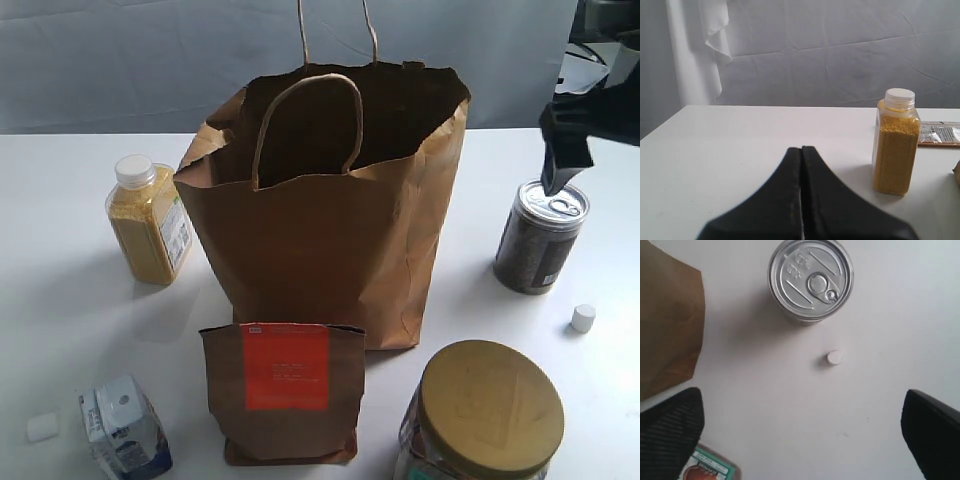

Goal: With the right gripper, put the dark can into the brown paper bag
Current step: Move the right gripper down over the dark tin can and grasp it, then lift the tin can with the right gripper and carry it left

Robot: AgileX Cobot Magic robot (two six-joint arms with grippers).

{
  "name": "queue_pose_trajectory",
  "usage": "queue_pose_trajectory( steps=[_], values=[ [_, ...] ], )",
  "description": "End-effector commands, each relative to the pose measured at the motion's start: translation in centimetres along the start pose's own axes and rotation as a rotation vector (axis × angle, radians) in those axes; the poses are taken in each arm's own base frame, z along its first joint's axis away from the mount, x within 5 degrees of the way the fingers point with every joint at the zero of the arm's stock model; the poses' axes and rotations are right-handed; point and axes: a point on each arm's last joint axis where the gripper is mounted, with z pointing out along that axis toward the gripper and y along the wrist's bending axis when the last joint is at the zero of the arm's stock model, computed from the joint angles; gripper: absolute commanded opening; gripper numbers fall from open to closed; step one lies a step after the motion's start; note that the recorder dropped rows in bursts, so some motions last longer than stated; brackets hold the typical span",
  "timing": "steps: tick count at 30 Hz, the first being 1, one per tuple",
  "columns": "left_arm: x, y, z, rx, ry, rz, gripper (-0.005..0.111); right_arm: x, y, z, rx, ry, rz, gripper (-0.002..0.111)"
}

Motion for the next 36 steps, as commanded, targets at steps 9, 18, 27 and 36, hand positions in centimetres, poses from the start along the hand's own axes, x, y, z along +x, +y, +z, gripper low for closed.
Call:
queue_pose_trajectory(
  steps=[9,18,27,36],
  values=[
    [0.0,0.0,0.0,0.005,-0.012,0.001,0.000,-4.0,-0.3,8.0,0.064,-0.038,-0.074,0.100],
    [0.0,0.0,0.0,0.005,-0.012,0.001,0.000,-5.0,-0.2,12.5,0.086,-0.024,-0.110,0.100],
    [0.0,0.0,0.0,0.005,-0.012,0.001,0.000,-4.9,-0.1,13.2,0.088,0.000,-0.099,0.049],
    [0.0,0.0,0.0,0.005,-0.012,0.001,0.000,-4.9,-0.2,9.8,0.076,-0.080,-0.094,0.000]
  ],
)
